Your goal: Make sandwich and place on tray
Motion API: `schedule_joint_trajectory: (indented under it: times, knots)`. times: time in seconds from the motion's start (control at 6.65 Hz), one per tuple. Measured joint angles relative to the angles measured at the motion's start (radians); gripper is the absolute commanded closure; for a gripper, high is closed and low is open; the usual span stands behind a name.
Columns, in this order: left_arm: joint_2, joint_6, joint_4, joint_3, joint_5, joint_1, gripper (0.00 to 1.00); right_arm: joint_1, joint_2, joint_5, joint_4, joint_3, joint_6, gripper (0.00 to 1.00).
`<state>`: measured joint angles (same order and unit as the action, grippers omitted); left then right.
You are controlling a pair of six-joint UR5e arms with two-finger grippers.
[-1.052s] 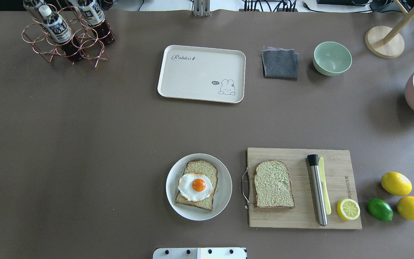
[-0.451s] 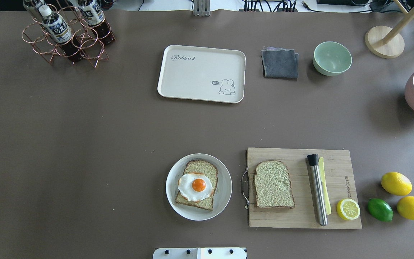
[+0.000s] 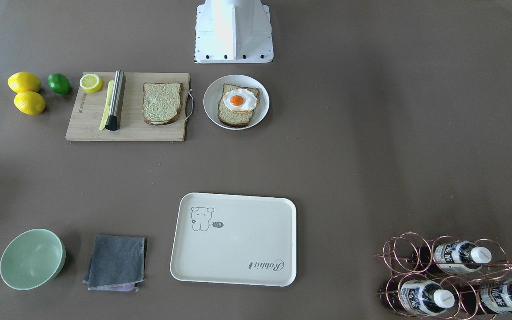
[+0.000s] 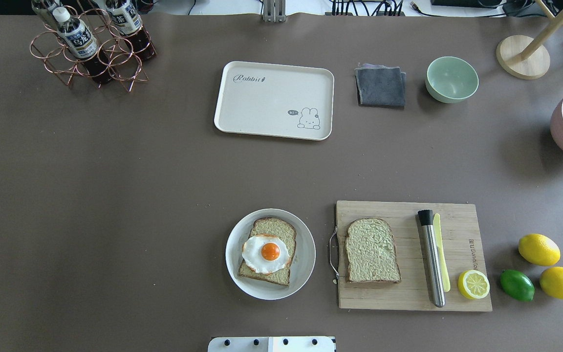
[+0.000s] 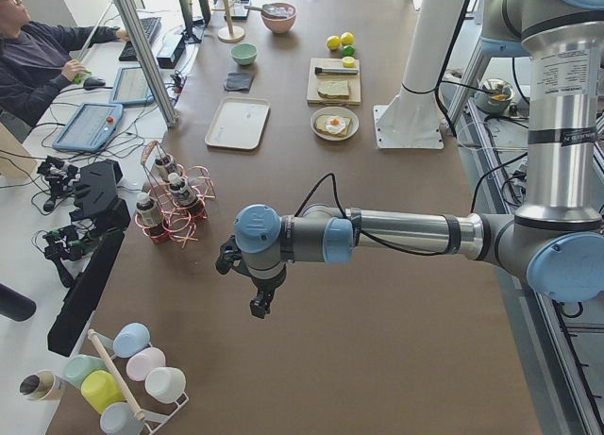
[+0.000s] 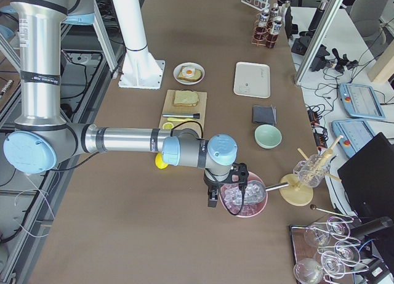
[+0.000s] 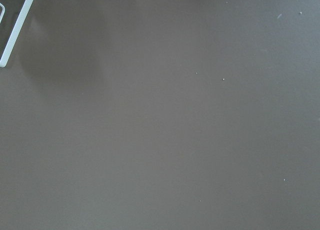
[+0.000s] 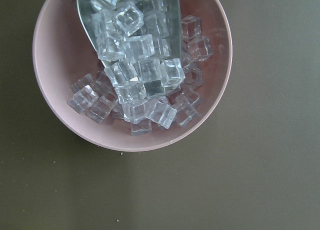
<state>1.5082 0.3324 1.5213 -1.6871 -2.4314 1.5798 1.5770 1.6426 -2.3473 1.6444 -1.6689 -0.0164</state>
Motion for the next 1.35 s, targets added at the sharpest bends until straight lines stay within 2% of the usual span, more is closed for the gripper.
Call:
schedule_joint_trajectory:
  times: [0.45,0.9,1.35]
  knots:
    - [0.023,-0.003,0.045,-0.005,-0.060,0.000,0.02,-0.003,-0.003,-0.001,0.000,-0.047,0.001,0.00]
    - [0.039,-0.055,0.302,-0.013,-0.070,-0.032,0.02,-0.087,-0.015,-0.073,0.000,-0.141,0.013,0.00]
    - [0.183,-0.447,0.419,-0.020,-0.053,-0.227,0.02,-0.169,-0.056,-0.123,0.000,-0.199,0.064,0.00]
